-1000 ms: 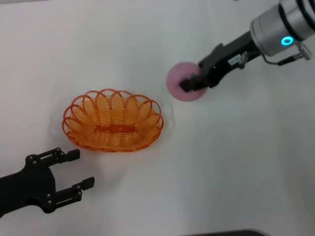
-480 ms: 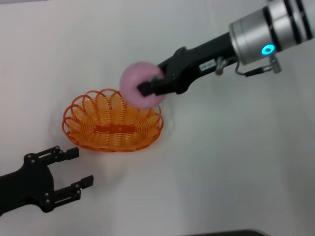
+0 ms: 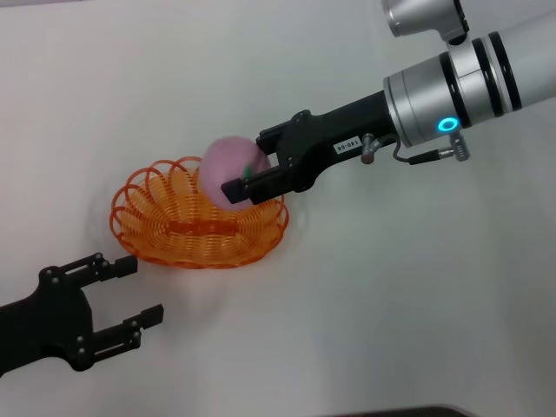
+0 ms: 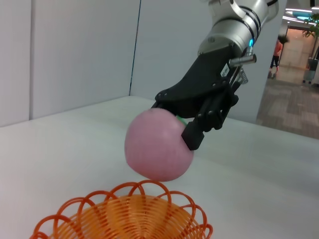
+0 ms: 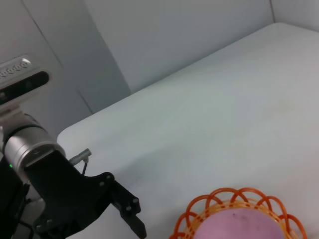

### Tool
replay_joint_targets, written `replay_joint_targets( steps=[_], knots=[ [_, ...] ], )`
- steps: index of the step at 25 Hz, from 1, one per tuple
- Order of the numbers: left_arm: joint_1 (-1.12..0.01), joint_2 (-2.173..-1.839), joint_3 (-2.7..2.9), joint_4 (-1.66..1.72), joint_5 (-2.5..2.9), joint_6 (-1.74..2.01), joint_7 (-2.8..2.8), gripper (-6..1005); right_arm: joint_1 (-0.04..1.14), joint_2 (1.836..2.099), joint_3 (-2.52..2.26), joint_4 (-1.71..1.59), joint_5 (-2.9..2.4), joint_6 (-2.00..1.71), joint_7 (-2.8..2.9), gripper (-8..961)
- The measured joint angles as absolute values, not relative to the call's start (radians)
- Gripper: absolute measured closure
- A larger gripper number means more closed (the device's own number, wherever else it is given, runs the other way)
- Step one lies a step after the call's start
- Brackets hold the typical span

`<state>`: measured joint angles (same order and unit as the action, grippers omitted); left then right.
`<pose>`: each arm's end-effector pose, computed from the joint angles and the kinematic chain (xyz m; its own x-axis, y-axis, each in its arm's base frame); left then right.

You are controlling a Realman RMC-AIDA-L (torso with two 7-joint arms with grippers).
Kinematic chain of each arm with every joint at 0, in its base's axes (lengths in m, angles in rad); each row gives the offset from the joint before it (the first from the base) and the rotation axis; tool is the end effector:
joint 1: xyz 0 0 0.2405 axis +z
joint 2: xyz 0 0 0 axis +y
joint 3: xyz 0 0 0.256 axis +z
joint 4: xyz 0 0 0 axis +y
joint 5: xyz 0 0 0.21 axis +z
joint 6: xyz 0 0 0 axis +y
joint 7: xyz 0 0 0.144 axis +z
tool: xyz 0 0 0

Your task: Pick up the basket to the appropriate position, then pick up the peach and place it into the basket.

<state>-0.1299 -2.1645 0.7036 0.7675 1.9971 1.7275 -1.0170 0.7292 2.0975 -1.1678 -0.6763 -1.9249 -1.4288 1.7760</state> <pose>-0.3254 0.1994 -0.0150 0.8203 0.2500 0.5143 0.4015 -0.8923 -0.2065 0.1705 0.3530 -0.0646 0.8586 -0.4460 -0.2528 -0.4360 -0.8947 0.0976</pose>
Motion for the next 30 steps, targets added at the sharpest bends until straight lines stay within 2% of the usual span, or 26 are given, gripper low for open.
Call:
replay_joint_targets(
  steps=[4,12,18,23,30],
  knots=[
    [-0.132,-2.164,0.685,0.769,1.997,1.740,-1.017,294,0.721,2.098,-1.168,-0.655,-1.903,-1.420,1.751,275],
    [-0.134,-2.164,0.680,0.763,1.997,1.741,-1.017,294,0.693,2.095,-1.158,-0.576,-1.818,-1.403,1.612,48],
    [-0.146,-2.164,0.676,0.750,1.997,1.741,-1.029,295,0.578,2.091,-1.156,-0.571,-1.757,-1.416,1.429,1],
    [-0.159,-2.164,0.670,0.729,1.997,1.742,-1.042,295,0.445,2.091,-1.147,-0.559,-1.750,-1.474,1.240,0],
    [-0.163,-2.164,0.672,0.712,2.002,1.743,-1.053,294,0.326,2.087,-1.028,-0.506,-1.739,-1.553,1.018,-1]
  ],
)
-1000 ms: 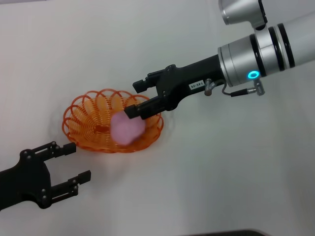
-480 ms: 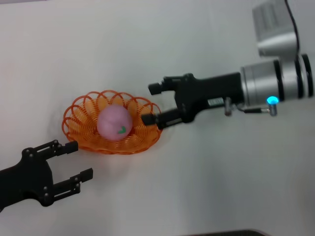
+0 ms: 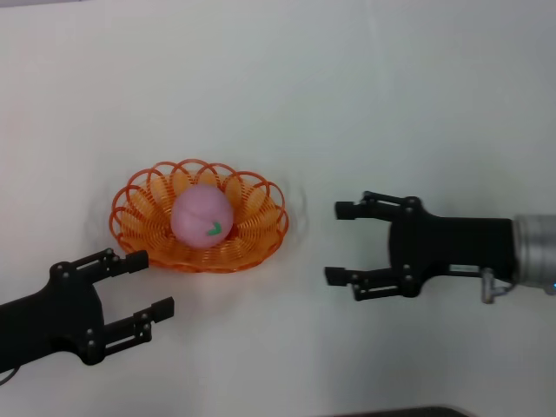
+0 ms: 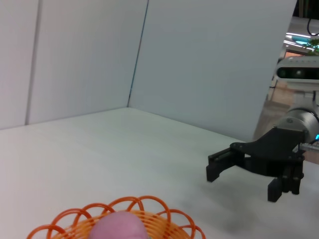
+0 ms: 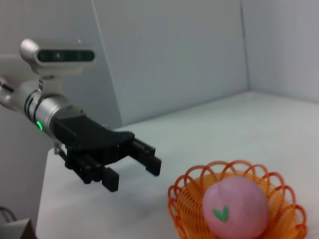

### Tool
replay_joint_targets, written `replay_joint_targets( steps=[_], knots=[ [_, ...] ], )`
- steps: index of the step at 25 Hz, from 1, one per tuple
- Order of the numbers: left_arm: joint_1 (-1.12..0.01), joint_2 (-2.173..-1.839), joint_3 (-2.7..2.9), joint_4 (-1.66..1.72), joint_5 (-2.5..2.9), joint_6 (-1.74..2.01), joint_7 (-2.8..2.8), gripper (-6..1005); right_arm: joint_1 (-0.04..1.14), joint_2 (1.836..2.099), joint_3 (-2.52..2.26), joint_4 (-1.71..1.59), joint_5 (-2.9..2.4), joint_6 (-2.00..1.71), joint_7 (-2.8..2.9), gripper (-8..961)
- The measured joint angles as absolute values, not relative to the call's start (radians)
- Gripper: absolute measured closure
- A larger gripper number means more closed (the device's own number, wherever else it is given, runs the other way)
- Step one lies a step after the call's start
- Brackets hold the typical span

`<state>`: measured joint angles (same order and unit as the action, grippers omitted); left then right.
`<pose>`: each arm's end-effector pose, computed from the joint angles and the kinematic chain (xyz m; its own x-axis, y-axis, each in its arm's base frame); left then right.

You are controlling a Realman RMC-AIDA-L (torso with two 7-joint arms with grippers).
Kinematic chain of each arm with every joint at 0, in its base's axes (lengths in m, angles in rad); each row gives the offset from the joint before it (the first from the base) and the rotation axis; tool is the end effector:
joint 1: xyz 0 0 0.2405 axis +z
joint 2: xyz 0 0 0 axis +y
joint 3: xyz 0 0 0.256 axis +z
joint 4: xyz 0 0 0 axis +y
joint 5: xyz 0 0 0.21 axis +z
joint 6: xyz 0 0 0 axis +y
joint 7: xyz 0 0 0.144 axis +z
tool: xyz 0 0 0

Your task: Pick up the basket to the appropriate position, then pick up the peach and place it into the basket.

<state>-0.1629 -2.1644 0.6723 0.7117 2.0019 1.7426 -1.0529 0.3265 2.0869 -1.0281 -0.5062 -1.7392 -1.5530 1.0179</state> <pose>-0.3204 0.2029 -0.0200 0.7762 0.2924 0.5586 0.4444 -0.8822 -0.1556 0.2906 0.2499 -0.0523 0.8146 -0.2389 -0.5285 -0.3350 -0.9377 -0.0925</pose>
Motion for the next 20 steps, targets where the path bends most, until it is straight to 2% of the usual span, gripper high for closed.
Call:
replay_joint_targets(
  steps=[5,10,20],
  knots=[
    [-0.167,-2.164,0.682,0.705,2.020,1.743,-1.068,294,0.279,2.075,-0.951,-0.503,-1.756,-1.583,0.969,-1],
    [-0.168,-2.161,0.680,0.680,2.030,1.734,-1.068,295,0.281,2.063,-0.918,-0.501,-1.835,-1.570,0.974,-1],
    [-0.166,-2.161,0.671,0.668,2.034,1.722,-1.067,295,0.274,2.063,-0.896,-0.507,-1.853,-1.555,0.954,0]
  ],
)
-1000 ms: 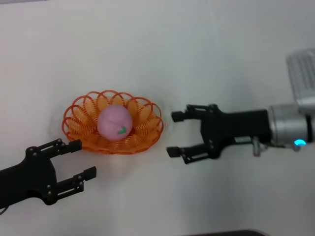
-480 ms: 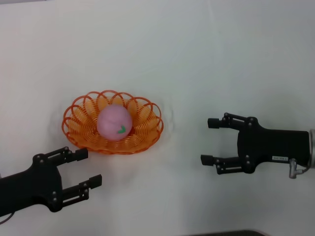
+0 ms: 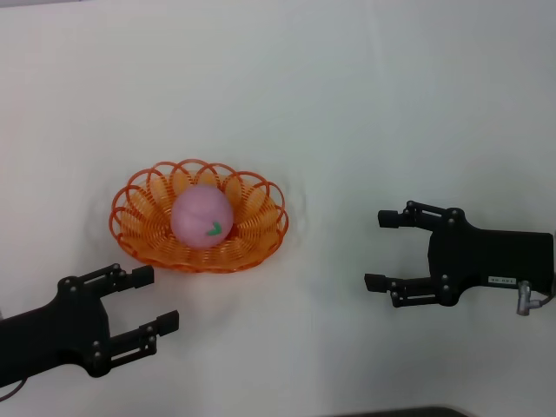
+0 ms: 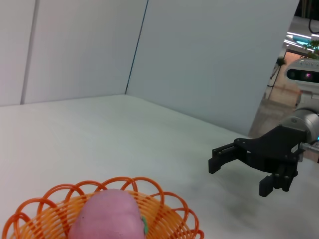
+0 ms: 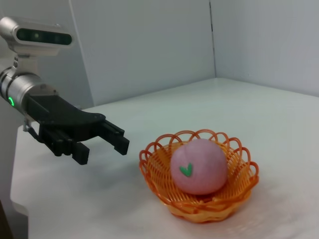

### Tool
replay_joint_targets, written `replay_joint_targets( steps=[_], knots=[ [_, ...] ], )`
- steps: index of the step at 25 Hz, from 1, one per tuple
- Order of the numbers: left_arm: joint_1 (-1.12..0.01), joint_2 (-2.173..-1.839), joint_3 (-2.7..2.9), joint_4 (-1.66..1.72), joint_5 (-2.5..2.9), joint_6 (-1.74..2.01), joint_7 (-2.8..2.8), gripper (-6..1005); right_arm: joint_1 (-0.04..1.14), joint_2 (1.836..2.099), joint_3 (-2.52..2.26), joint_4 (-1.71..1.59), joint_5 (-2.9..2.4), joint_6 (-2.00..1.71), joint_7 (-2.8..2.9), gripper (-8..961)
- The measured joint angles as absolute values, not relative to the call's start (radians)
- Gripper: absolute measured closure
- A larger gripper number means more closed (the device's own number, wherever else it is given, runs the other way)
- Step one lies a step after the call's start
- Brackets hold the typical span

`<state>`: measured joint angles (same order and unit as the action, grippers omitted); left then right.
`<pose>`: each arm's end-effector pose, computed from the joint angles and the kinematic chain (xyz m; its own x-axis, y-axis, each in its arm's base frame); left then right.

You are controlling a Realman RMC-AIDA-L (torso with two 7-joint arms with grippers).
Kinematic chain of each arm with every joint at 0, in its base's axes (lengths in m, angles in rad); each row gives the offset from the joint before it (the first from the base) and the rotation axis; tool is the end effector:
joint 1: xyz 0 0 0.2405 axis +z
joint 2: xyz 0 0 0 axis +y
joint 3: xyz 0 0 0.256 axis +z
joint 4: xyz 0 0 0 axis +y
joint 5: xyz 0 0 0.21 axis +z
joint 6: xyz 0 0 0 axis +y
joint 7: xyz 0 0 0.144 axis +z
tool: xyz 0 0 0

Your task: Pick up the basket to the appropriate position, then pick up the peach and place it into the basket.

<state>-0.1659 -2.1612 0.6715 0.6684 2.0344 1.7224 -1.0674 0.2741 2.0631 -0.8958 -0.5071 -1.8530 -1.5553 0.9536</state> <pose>-0.3250 0.1976 -0.0286 0.7619 0.3492 0.5455 0.4815 -0.8686 -0.1165 0.3235 0.2359 -0.0351 0.8451 -0.2410 -0.4772 -0.3607 -0.9159 -0.1763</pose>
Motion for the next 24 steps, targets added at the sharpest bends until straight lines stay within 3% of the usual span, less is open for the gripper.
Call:
replay_joint_targets(
  steps=[24],
  knots=[
    [-0.156,-2.160,0.635,0.670,2.036,1.716,-1.062,294,0.266,2.062,-0.868,-0.513,-1.853,-1.572,0.942,4]
  ],
)
